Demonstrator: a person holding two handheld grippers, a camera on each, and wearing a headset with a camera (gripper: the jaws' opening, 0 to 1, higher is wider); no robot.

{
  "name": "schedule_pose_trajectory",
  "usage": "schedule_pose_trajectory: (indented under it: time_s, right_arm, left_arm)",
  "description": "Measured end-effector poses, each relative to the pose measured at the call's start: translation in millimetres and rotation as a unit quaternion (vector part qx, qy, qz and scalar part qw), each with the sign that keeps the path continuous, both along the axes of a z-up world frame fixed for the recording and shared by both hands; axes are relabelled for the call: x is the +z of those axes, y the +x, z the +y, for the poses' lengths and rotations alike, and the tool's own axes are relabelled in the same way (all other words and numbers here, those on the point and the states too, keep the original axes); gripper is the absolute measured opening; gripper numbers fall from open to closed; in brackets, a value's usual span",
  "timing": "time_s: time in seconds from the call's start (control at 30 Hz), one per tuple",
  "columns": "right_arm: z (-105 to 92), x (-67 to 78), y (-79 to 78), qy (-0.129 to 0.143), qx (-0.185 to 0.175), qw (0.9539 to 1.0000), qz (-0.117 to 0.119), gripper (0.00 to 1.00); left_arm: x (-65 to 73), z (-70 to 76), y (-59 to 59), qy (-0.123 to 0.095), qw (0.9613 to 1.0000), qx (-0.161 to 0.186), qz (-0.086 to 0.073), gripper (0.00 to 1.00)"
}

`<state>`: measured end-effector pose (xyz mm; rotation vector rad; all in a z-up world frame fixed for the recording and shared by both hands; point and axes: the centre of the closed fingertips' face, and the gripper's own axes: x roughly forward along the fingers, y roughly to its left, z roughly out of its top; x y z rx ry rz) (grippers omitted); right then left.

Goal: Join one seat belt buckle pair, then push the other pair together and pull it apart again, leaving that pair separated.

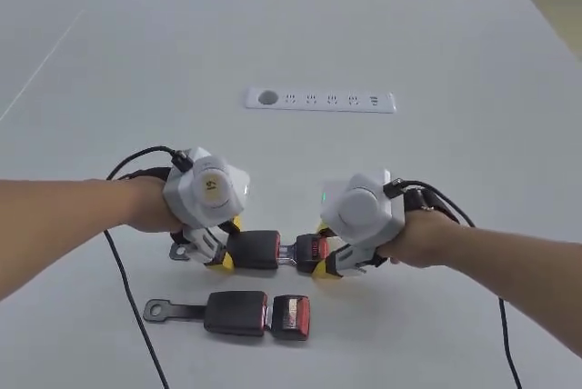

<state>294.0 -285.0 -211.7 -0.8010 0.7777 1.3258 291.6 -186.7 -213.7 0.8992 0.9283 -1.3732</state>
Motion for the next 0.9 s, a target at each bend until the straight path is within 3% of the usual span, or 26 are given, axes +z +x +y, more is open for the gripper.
schedule_pose_trajectory:
  time_s: [0.4,0.9]
  right_arm:
    - [-9.1,1.7,-1.1,-0.008,0.006,0.9999,0.001,0.31]
    - [-36.6,0.8,0.3,-0.024,0.006,0.9997,0.004,0.31]
  left_arm:
    - [1.9,-0.2,-1.2,0.005,1.0,-0.002,-0.001,0.31]
    - [-0.8,0.7,0.7,0.013,0.9999,-0.003,-0.002,0.32]
